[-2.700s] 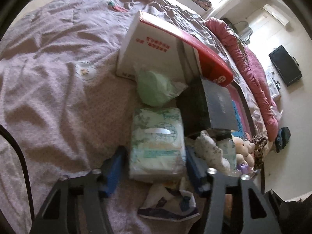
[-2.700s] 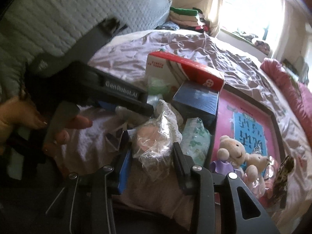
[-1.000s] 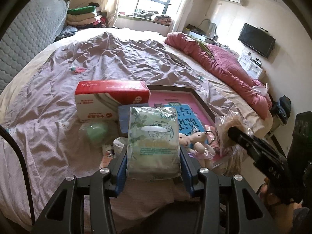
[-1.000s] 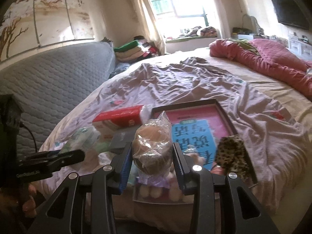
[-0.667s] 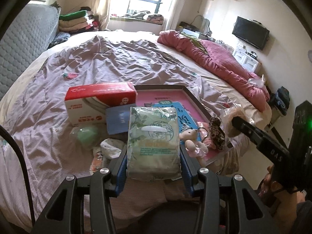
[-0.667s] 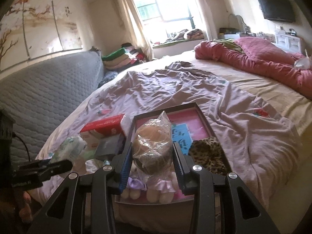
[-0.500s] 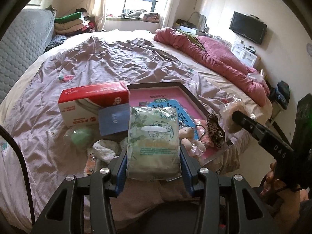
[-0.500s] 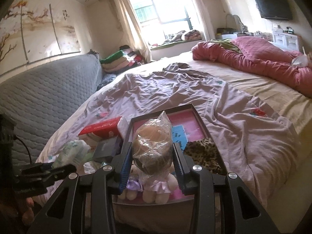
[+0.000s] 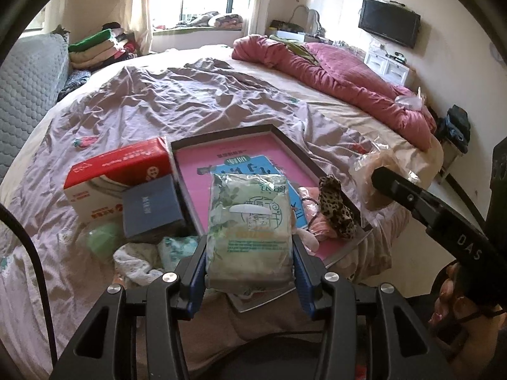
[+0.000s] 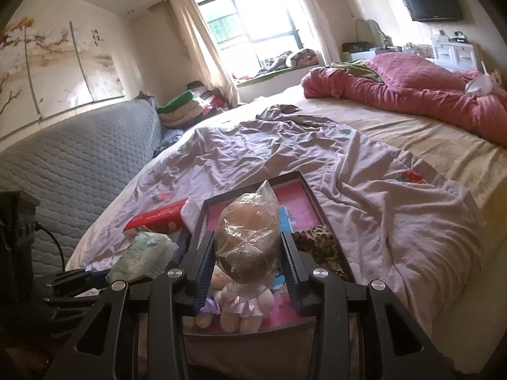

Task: Organize soft objects
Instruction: 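Carry the wipes pack with left tool while right carries the plastic bag over the tray, then lower the wipes pack onto the tray and open left tool while right releases the bag, then move both open tools back over the remaining pile beside the tray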

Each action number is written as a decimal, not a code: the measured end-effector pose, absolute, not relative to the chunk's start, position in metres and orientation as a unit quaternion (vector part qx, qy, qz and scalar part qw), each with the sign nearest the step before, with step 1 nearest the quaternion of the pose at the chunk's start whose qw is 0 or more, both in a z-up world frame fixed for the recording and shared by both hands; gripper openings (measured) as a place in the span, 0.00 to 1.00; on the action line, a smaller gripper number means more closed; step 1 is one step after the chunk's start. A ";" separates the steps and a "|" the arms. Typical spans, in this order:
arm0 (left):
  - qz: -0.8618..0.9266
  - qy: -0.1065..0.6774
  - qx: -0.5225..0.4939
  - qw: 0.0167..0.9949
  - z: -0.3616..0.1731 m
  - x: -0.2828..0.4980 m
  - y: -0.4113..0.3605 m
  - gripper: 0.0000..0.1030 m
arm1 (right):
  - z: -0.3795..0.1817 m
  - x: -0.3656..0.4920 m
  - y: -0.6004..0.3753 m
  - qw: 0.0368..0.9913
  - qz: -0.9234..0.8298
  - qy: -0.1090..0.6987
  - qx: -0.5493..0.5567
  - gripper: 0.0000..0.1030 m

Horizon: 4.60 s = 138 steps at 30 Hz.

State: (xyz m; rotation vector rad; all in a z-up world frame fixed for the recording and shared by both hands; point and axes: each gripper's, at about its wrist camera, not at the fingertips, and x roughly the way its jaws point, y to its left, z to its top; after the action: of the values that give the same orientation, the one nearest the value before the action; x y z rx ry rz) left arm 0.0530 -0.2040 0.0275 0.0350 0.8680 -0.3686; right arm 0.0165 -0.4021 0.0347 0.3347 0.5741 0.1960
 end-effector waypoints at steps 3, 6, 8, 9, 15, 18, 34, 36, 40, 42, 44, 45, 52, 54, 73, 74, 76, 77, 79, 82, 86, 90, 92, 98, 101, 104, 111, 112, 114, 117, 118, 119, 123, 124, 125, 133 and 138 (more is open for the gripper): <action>-0.182 0.426 0.016 0.886 0.021 0.056 -0.209 0.46 | 0.033 0.016 -0.407 0.941 0.091 0.281 0.166 0.40; -0.184 0.437 0.021 0.880 0.011 0.059 -0.215 0.46 | 0.028 0.017 -0.411 0.938 0.088 0.286 0.173 0.40; -0.187 0.444 0.022 0.876 0.004 0.061 -0.218 0.46 | 0.024 0.017 -0.413 0.936 0.090 0.290 0.177 0.40; -0.186 0.447 0.024 0.874 0.000 0.062 -0.220 0.46 | 0.022 0.018 -0.413 0.935 0.089 0.293 0.176 0.40; -0.182 0.470 0.039 0.863 -0.025 0.068 -0.230 0.46 | 0.010 0.022 -0.410 0.929 0.099 0.312 0.173 0.40; -0.179 0.475 0.047 0.860 -0.034 0.072 -0.233 0.46 | 0.004 0.024 -0.407 0.926 0.104 0.322 0.167 0.40; -0.161 0.477 0.042 0.863 -0.053 0.096 -0.227 0.46 | -0.024 0.037 -0.392 0.910 0.120 0.365 0.155 0.40; -0.160 0.476 0.038 0.864 -0.053 0.098 -0.226 0.46 | -0.027 0.040 -0.389 0.909 0.122 0.370 0.150 0.40; -0.157 0.468 0.051 0.868 -0.054 0.097 -0.227 0.46 | -0.032 0.044 -0.386 0.906 0.123 0.377 0.148 0.40; -0.158 0.467 0.055 0.868 -0.055 0.096 -0.228 0.46 | -0.034 0.046 -0.384 0.905 0.125 0.380 0.146 0.40; -0.158 0.465 0.058 0.869 -0.055 0.096 -0.228 0.46 | -0.036 0.047 -0.382 0.904 0.124 0.383 0.143 0.40; -0.159 0.465 0.057 0.869 -0.055 0.097 -0.227 0.46 | -0.037 0.048 -0.381 0.904 0.125 0.384 0.142 0.40; -0.160 0.464 0.043 0.870 -0.053 0.097 -0.221 0.46 | -0.046 0.052 -0.378 0.902 0.111 0.397 0.130 0.40; -0.164 0.464 0.041 0.870 -0.053 0.097 -0.220 0.46 | -0.048 0.053 -0.378 0.903 0.108 0.398 0.125 0.40; -0.173 0.465 0.037 0.867 -0.052 0.089 -0.221 0.46 | -0.060 0.055 -0.371 0.907 0.105 0.395 0.099 0.42; -0.173 0.465 0.037 0.867 -0.052 0.089 -0.221 0.46 | -0.061 0.055 -0.371 0.907 0.105 0.395 0.098 0.42; -0.173 0.465 0.036 0.867 -0.052 0.089 -0.221 0.46 | -0.060 0.054 -0.371 0.908 0.106 0.394 0.094 0.43; -0.173 0.465 0.035 0.867 -0.052 0.089 -0.221 0.46 | -0.059 0.054 -0.370 0.908 0.106 0.394 0.091 0.42; -0.174 0.467 0.032 0.866 -0.051 0.089 -0.220 0.46 | -0.058 0.052 -0.369 0.909 0.109 0.392 0.089 0.43; -0.177 0.468 0.027 0.866 -0.051 0.088 -0.218 0.46 | -0.056 0.050 -0.367 0.910 0.110 0.391 0.085 0.43; -0.182 0.470 0.018 0.864 -0.050 0.087 -0.215 0.47 | -0.053 0.048 -0.366 0.911 0.108 0.390 0.080 0.44; -0.188 0.472 0.010 0.861 -0.049 0.086 -0.213 0.47 | -0.048 0.044 -0.369 0.914 0.105 0.383 0.083 0.50; -0.192 0.473 0.009 0.860 -0.049 0.084 -0.213 0.47 | -0.045 0.043 -0.370 0.916 0.103 0.379 0.083 0.52; -0.197 0.477 0.008 0.857 -0.048 0.080 -0.213 0.47 | -0.039 0.039 -0.371 0.917 0.098 0.377 0.081 0.53; -0.199 0.478 0.009 0.856 -0.048 0.077 -0.215 0.48 | -0.032 0.037 -0.374 0.921 0.093 0.370 0.084 0.56; -0.196 0.479 0.015 0.855 -0.047 0.075 -0.217 0.49 | -0.027 0.035 -0.378 0.923 0.086 0.364 0.091 0.58; -0.197 0.478 0.025 0.856 -0.048 0.072 -0.220 0.53 | -0.021 0.031 -0.383 0.927 0.075 0.356 0.097 0.59; -0.197 0.478 0.025 0.856 -0.048 0.072 -0.220 0.53 | -0.021 0.031 -0.383 0.926 0.075 0.356 0.097 0.59; -0.197 0.478 0.027 0.856 -0.048 0.072 -0.220 0.53 | -0.021 0.031 -0.383 0.926 0.073 0.359 0.097 0.59; -0.198 0.477 0.028 0.856 -0.047 0.072 -0.220 0.55 | -0.019 0.029 -0.383 0.927 0.064 0.357 0.091 0.60; -0.200 0.476 0.027 0.856 -0.046 0.071 -0.220 0.57 | -0.019 0.029 -0.384 0.927 0.063 0.358 0.091 0.60; -0.200 0.475 0.027 0.857 -0.045 0.071 -0.220 0.58 | -0.019 0.029 -0.384 0.927 0.062 0.358 0.092 0.61; -0.202 0.469 0.017 0.859 -0.040 0.071 -0.215 0.67 | -0.016 0.028 -0.387 0.927 0.055 0.358 0.098 0.68; -0.200 0.468 0.016 0.861 -0.040 0.071 -0.213 0.69 | -0.015 0.027 -0.388 0.927 0.056 0.356 0.099 0.68; -0.198 0.470 0.013 0.860 -0.039 0.072 -0.211 0.69 | -0.015 0.027 -0.388 0.928 0.054 0.356 0.098 0.68; -0.189 0.454 0.000 0.871 -0.024 0.064 -0.200 0.70 | -0.011 0.027 -0.389 0.928 0.058 0.352 0.105 0.69; -0.176 0.439 0.001 0.881 -0.009 0.057 -0.192 0.71 | -0.003 0.025 -0.388 0.931 0.064 0.341 0.109 0.72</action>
State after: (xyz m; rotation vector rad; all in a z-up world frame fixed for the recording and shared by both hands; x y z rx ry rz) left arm 0.0568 -0.1921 -0.0088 0.0018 0.9151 -0.3670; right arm 0.0254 -0.3877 -0.0028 0.2241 0.6978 0.1312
